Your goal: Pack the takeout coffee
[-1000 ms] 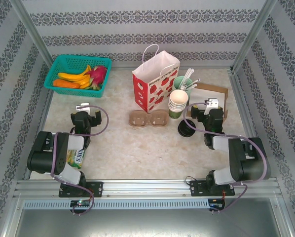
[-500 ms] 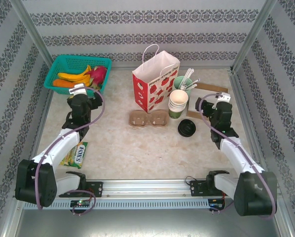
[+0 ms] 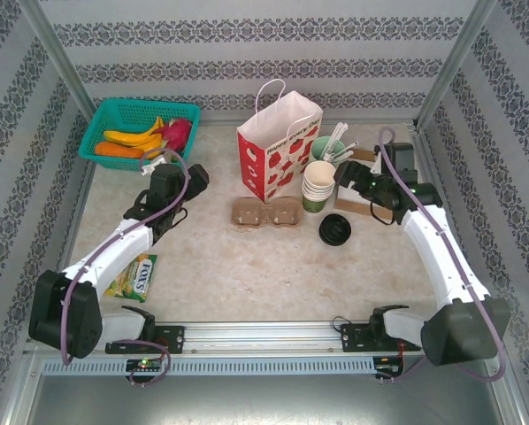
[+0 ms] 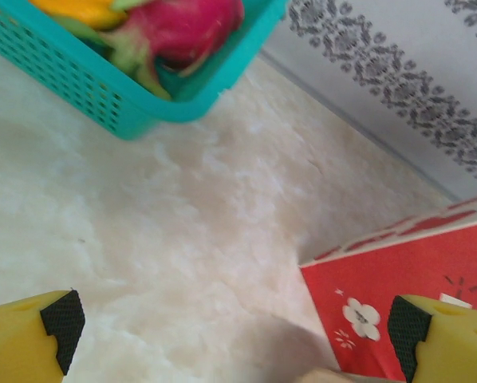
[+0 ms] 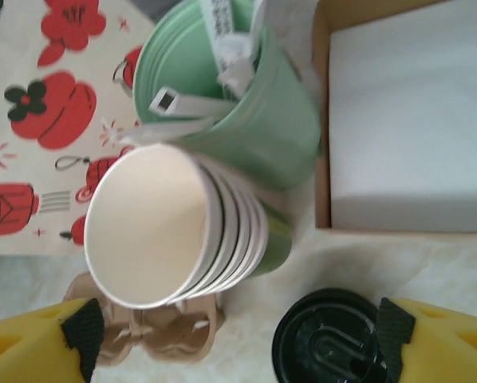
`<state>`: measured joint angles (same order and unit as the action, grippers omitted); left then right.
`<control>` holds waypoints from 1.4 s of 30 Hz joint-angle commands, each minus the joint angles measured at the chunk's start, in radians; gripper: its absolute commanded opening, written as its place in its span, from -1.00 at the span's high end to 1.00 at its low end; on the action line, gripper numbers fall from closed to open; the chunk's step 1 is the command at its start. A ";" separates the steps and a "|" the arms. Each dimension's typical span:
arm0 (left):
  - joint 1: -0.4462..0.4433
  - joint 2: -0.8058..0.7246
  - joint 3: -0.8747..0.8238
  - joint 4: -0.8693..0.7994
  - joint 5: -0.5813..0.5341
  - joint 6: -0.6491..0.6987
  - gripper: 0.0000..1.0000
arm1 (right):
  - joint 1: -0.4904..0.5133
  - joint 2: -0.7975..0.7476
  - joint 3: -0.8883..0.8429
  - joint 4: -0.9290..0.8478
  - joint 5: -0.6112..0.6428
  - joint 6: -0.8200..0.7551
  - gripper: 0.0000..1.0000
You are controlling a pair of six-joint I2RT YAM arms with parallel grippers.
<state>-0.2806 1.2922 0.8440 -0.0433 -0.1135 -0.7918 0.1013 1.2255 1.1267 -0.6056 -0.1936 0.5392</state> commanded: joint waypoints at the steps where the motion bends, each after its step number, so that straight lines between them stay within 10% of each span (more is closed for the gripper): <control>1: -0.008 0.037 0.033 -0.033 0.152 -0.048 -0.99 | 0.026 0.066 0.081 -0.133 0.009 -0.002 -0.64; 12: -0.023 0.129 -0.012 0.035 0.323 -0.146 -0.99 | 0.115 0.305 0.324 -0.268 0.161 -0.098 -0.11; 34: -0.025 0.175 0.047 -0.008 0.301 -0.118 -0.99 | 0.152 0.472 0.490 -0.332 0.221 -0.180 0.98; 42: -0.025 0.166 0.080 -0.051 0.292 -0.100 -0.99 | 0.147 0.435 0.510 -0.329 0.173 -0.196 1.00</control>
<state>-0.2947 1.4643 0.8932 -0.0483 0.1867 -0.9195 0.2451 1.7058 1.6051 -0.9195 -0.0013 0.3618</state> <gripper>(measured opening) 0.994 0.064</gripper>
